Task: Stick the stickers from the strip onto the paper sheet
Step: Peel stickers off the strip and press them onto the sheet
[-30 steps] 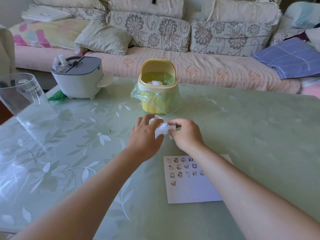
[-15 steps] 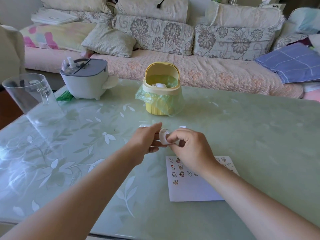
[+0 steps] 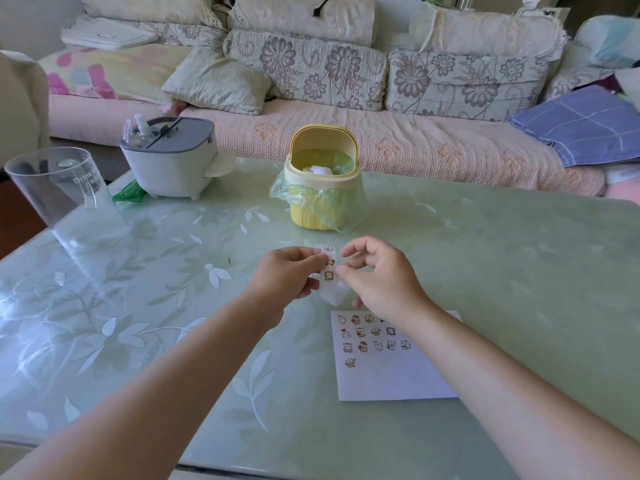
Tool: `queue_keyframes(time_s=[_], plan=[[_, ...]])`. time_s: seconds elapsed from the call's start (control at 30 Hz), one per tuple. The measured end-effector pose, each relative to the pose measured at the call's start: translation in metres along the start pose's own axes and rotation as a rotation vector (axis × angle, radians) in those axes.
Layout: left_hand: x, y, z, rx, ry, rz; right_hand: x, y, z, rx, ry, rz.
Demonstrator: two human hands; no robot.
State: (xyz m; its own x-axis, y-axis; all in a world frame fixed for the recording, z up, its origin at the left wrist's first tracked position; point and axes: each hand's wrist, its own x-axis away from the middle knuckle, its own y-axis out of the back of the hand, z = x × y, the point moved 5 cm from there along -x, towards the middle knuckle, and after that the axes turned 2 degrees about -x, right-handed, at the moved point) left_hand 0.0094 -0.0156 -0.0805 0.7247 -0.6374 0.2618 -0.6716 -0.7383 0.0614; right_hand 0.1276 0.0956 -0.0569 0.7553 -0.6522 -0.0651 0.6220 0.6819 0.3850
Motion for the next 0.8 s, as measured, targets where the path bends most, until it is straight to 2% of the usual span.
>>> queue_keyframes(time_s=[0.17,0.4,0.8], plan=[[0.001,-0.002,-0.002,-0.074,-0.043,0.004,-0.004,-0.003,-0.009,0.059,0.034,0.023],[0.005,-0.007,-0.002,-0.113,-0.011,0.057,-0.005,0.004,-0.010,0.143,0.113,-0.043],[0.004,-0.007,0.004,-0.024,0.060,0.042,0.004,0.000,0.002,0.461,0.429,-0.170]])
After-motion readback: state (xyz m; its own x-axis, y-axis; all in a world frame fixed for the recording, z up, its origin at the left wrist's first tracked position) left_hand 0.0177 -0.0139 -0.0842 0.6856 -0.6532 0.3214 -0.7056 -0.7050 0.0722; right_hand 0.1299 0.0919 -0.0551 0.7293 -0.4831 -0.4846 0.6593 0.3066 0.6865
